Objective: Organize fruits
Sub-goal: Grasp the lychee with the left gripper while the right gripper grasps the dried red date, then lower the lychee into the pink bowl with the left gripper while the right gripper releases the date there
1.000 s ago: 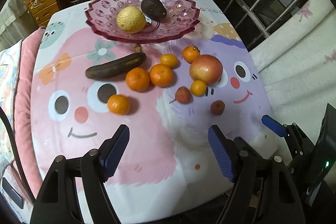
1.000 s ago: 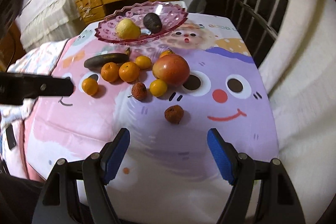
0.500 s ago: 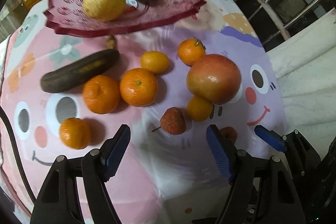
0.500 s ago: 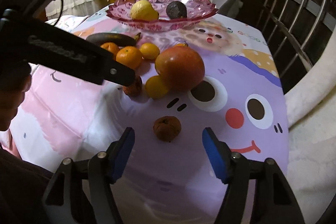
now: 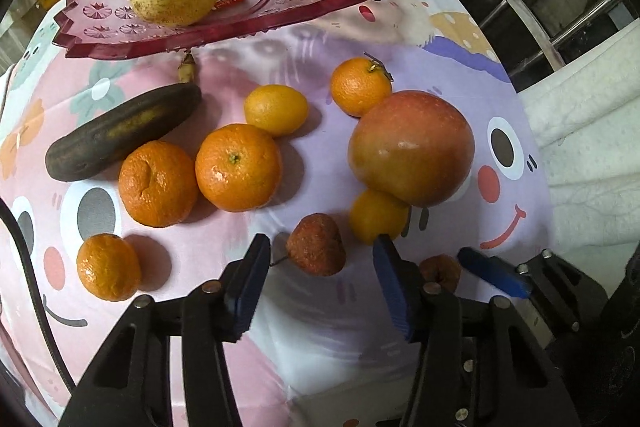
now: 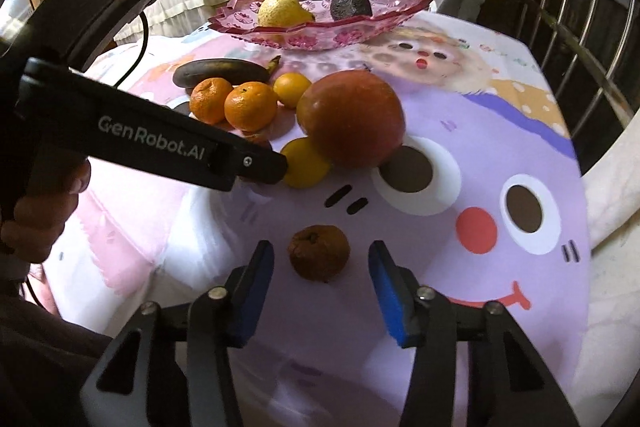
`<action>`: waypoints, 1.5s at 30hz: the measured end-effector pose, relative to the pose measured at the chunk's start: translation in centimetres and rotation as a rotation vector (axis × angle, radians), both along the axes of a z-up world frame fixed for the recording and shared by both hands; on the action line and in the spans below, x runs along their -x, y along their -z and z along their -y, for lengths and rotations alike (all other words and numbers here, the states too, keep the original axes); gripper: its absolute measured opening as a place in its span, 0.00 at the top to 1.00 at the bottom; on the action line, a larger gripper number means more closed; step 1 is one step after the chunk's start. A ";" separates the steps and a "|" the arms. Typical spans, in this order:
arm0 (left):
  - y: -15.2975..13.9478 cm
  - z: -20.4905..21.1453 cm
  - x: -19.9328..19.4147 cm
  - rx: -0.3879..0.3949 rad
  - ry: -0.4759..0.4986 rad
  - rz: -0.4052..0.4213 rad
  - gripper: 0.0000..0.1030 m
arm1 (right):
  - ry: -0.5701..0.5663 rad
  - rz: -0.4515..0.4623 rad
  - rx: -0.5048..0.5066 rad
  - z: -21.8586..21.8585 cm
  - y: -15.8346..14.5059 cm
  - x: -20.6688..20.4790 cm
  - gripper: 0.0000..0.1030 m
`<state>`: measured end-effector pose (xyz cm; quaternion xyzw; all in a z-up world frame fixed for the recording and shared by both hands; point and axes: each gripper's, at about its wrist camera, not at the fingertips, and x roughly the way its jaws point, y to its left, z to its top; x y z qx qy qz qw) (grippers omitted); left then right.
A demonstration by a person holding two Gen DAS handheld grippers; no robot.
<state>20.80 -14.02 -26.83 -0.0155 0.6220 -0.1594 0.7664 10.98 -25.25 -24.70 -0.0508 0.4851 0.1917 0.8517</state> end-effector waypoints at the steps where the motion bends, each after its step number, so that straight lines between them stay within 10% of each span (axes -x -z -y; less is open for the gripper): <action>1: 0.0 0.0 0.0 0.005 -0.001 -0.001 0.54 | -0.004 -0.008 -0.015 0.0 0.1 0.0 0.58; 9: -0.1 -0.1 0.3 0.019 0.007 0.014 0.73 | 0.004 -0.032 -0.036 0.2 0.2 -0.6 0.68; 21: -0.7 -1.1 0.5 0.012 -0.013 -0.005 0.75 | -0.011 -0.073 -0.049 -0.1 -0.1 -0.9 0.69; 45: -13.0 -9.0 -4.1 -0.002 -0.153 0.238 0.75 | -0.054 0.109 -0.109 -4.2 -11.1 -8.5 0.69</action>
